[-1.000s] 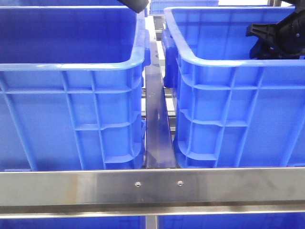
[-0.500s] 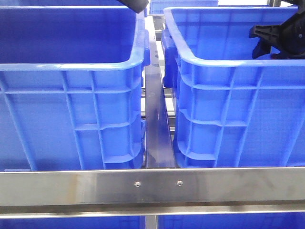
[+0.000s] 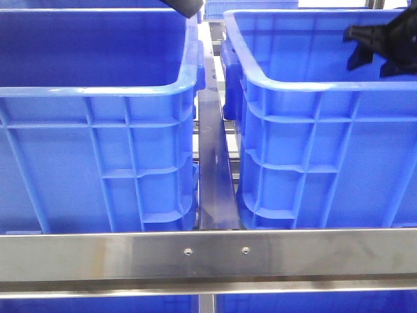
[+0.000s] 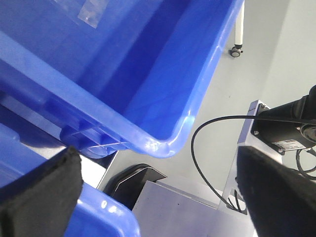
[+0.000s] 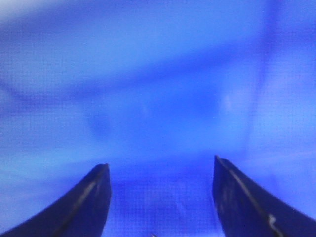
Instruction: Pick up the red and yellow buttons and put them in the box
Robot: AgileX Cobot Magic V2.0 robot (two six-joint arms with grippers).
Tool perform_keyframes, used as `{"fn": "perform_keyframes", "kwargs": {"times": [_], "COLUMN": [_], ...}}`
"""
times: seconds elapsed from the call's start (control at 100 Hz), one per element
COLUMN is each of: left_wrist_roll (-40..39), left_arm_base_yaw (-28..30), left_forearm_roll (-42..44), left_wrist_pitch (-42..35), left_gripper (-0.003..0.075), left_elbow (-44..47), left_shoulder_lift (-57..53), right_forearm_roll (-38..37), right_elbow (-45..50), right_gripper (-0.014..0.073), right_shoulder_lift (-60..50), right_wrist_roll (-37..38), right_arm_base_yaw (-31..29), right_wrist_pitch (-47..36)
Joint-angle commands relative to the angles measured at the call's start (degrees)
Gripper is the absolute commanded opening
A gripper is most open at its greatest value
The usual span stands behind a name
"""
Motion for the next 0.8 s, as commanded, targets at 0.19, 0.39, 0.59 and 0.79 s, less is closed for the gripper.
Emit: {"fn": "perform_keyframes", "kwargs": {"times": [0.19, 0.39, 0.59, 0.79], "left_wrist_roll": [0.21, 0.10, -1.05, -1.18], "left_arm_base_yaw": [-0.40, -0.40, -0.40, -0.40], "left_forearm_roll": [-2.53, -0.71, -0.62, -0.58], "left_wrist_pitch": [-1.29, -0.02, 1.57, 1.57], "left_gripper": [0.0495, 0.0096, -0.0020, -0.0020], "left_elbow": [-1.63, -1.63, -1.51, -1.43], "left_shoulder_lift": [-2.71, -2.71, -3.12, -4.38], "right_forearm_roll": [0.70, 0.70, 0.70, 0.65], "right_elbow": [1.65, 8.21, 14.38, 19.09], "right_gripper": [0.0388, 0.0159, -0.0036, -0.0069], "right_shoulder_lift": [-10.51, -17.85, -25.26, -31.49], "right_wrist_roll": [-0.79, -0.79, -0.79, -0.79], "right_arm_base_yaw": [-0.17, -0.17, -0.17, -0.17], "right_wrist_pitch": [2.06, 6.45, 9.07, 12.03]}}
